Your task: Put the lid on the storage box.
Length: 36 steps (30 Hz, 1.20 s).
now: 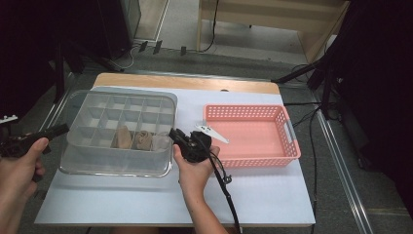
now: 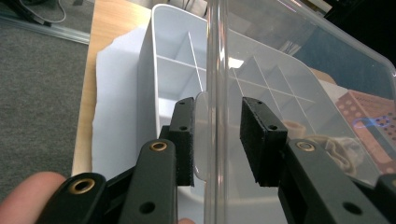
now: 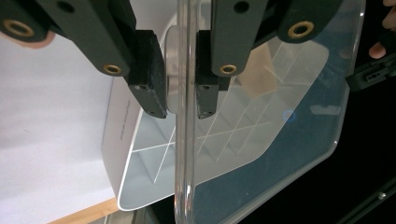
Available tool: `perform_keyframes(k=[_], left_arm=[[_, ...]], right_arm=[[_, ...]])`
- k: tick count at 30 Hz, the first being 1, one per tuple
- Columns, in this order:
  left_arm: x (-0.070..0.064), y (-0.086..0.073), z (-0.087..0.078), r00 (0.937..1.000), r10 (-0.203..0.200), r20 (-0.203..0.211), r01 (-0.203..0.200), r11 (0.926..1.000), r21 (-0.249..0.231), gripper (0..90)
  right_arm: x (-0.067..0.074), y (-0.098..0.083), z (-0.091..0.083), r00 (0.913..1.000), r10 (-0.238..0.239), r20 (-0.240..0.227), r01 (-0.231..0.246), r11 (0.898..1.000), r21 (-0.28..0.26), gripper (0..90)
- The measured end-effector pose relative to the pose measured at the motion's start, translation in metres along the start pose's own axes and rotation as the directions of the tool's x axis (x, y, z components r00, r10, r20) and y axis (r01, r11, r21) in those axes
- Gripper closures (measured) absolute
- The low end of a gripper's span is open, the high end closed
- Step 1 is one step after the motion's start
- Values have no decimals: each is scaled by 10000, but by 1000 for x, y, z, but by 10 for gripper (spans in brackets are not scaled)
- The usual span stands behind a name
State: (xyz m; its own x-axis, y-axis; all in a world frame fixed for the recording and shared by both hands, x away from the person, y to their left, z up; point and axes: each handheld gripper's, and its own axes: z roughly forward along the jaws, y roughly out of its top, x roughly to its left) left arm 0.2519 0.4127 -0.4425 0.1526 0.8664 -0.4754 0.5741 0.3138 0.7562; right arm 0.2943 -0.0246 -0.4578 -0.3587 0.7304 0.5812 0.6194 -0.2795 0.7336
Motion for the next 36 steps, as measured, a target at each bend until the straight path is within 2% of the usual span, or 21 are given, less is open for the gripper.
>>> perform_keyframes(k=[13, 21, 26, 29, 33, 36], left_arm=[[-4, 47, 24, 9987, 456, -231, -456, 9990, 2, 674], [-8, 66, 38, 9976, 555, -418, -552, 9984, 90, 677], [-3, 68, 49, 9982, 450, -395, -434, 9983, 391, 681], [7, 64, 60, 9993, 94, -370, -74, 9985, 548, 680], [18, 57, 67, 9992, -206, -336, 216, 9993, 292, 676], [23, 53, 71, 9987, -350, -373, 363, 9988, 331, 662]], right_arm=[[1, 29, 23, 9997, 68, 240, -64, 9999, -144, 756], [-4, 40, 39, 9983, 329, 486, -326, 9994, -65, 743], [-11, 41, 47, 9954, 622, 726, -629, 9980, 80, 738], [-13, 41, 53, 9932, 769, 877, -792, 9966, 228, 735], [-15, 39, 60, 9932, 790, 855, -817, 9962, 287, 731], [-15, 37, 65, 9953, 463, 853, -472, 9989, 77, 726]])
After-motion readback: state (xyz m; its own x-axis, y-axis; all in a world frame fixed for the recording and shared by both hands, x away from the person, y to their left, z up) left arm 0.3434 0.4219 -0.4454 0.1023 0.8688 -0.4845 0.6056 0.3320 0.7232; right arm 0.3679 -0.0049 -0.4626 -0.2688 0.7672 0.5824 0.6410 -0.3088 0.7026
